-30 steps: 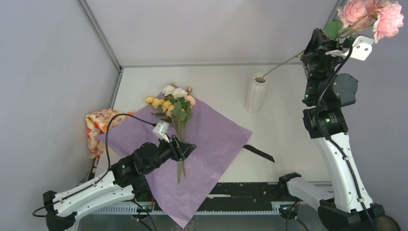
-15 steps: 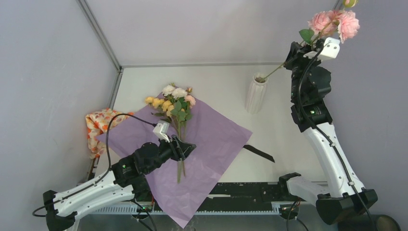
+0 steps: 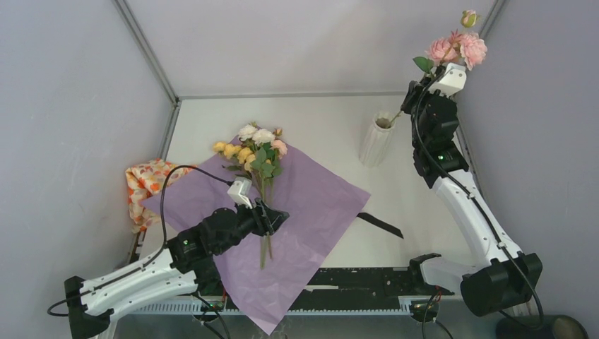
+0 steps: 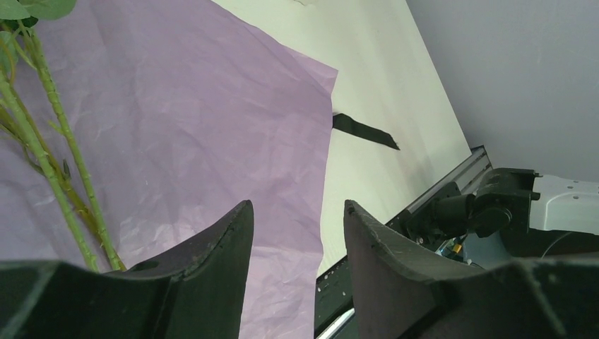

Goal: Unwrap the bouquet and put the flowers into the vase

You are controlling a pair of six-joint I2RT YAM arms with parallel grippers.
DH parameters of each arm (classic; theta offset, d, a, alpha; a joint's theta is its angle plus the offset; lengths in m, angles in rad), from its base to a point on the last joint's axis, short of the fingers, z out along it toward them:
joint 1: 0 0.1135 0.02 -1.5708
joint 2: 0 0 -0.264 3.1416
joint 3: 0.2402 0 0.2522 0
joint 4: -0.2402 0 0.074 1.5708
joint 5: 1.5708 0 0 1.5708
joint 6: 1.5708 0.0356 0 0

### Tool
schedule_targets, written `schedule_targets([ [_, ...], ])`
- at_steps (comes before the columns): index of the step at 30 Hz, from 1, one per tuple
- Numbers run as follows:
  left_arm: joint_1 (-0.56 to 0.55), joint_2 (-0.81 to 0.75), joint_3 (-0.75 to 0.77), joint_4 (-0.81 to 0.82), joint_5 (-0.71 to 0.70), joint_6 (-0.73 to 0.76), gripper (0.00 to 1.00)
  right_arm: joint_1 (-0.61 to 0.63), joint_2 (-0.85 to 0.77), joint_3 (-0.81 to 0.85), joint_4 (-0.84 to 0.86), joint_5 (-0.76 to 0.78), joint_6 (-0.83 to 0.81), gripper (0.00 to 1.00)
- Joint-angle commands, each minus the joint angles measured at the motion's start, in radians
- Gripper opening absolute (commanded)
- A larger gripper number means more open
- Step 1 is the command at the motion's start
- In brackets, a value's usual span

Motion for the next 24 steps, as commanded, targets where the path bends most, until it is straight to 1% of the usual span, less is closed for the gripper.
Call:
schedule_targets([
  [1, -0.003, 0.01, 0.019, 0.046, -0.022, 0.0, 0.55, -0.003, -0.001, 0.003, -0.012, 0.001, -0.008, 0.12],
  [4, -0.003, 0.019, 0.019, 0.05, -0.022, 0.0, 0.55, -0.003, -0.006, 0.002, -0.03, 0.002, -0.012, 0.21],
  [10, -0.003, 0.01, 0.001, 0.055, -0.027, -0.002, 0.55, -0.003, -0.029, 0.004, -0.056, -0.01, -0.003, 0.53],
  [13, -0.003, 0.003, -0.013, 0.054, -0.035, -0.005, 0.56, -0.002, -0.048, 0.003, -0.059, -0.014, 0.003, 0.63],
  [18, -0.003, -0.005, -0.027, 0.053, -0.041, -0.009, 0.56, -0.003, -0.071, 0.003, -0.06, -0.004, -0.004, 0.69],
  [24, -0.001, -0.007, -0.035, 0.055, -0.05, -0.008, 0.58, -0.002, -0.1, 0.003, -0.081, -0.037, 0.008, 0.72],
])
